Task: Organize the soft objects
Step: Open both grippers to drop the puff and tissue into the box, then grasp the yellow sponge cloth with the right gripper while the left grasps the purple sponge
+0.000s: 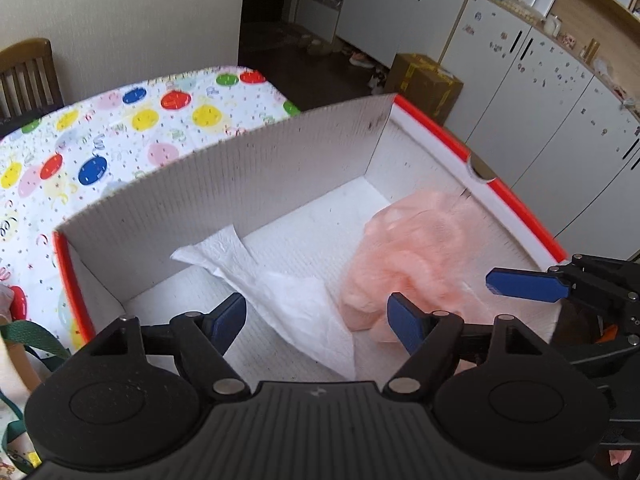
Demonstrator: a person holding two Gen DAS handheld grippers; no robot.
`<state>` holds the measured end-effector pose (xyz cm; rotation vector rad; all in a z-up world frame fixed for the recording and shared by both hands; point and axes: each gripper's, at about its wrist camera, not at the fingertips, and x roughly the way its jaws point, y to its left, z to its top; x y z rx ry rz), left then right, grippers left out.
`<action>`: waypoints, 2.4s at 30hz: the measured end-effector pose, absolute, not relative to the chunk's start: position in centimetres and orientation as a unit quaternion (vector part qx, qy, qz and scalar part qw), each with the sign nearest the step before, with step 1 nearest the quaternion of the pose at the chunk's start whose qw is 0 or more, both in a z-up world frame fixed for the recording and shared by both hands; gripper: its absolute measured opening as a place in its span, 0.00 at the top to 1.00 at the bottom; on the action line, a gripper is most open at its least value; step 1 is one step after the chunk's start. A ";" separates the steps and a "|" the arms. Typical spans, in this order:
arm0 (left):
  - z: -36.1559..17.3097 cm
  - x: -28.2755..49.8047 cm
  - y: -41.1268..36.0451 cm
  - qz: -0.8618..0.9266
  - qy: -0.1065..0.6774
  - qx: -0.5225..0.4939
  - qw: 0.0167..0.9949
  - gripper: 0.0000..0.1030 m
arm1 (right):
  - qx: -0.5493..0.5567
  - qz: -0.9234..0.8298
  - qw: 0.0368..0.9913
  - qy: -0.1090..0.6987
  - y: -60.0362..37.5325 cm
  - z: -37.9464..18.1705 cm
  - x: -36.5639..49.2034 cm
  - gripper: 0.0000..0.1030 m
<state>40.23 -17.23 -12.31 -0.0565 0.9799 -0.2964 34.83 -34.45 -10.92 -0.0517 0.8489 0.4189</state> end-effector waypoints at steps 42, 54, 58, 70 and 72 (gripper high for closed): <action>-5.8 19.4 5.4 -0.060 0.337 -0.074 0.937 0.00 | -0.017 0.289 0.903 0.316 -20.0 -4.2 21.2 0.02; -11.1 16.9 11.1 0.005 0.353 -0.079 0.932 0.00 | 0.023 0.261 0.889 0.375 -14.0 -8.0 21.2 0.03; -12.6 16.5 12.2 -0.013 0.367 -0.083 0.927 0.00 | 0.022 0.257 0.881 0.398 -12.4 -9.4 21.5 0.04; -14.9 17.5 15.0 -0.132 0.384 0.012 0.914 0.00 | 0.004 0.229 0.871 0.435 -9.2 -12.6 23.0 0.09; -15.2 17.9 15.3 -0.153 0.388 0.030 0.909 0.00 | 0.000 0.227 0.869 0.440 -8.7 -13.2 23.3 0.10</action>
